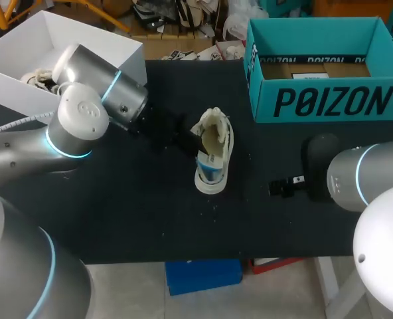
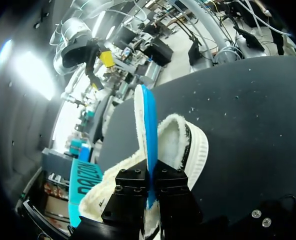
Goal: Take the shoe out of the shoebox, open the shoe tongue, remove and reinsert the insole, then place the shoe into the shoebox
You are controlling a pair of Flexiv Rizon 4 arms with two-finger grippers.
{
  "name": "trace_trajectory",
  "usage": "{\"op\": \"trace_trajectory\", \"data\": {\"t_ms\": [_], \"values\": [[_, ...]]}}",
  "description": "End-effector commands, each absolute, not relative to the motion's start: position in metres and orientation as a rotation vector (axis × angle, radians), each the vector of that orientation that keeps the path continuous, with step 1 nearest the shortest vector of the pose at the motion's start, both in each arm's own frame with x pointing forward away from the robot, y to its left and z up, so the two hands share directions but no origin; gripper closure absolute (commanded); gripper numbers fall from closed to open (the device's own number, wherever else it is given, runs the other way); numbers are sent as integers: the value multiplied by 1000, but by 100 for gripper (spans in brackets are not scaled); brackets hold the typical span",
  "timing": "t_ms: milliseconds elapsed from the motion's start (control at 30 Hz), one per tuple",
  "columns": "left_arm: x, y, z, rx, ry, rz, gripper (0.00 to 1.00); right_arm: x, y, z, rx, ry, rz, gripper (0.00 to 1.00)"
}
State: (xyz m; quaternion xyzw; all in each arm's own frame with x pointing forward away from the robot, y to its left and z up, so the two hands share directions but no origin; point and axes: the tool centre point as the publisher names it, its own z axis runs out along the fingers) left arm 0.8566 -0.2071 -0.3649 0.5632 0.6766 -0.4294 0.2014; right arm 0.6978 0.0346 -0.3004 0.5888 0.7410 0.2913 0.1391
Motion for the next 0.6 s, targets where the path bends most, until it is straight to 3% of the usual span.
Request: {"op": "trace_trajectory", "data": {"t_ms": [33,600], "values": [[858,-210,-363,1565,1905,-1182,100,697,35,-302,1701,2137,845,0],[811,-205,-347,1579,1849,-1276,100,697,35,-302,1701,2137,845,0]]}}
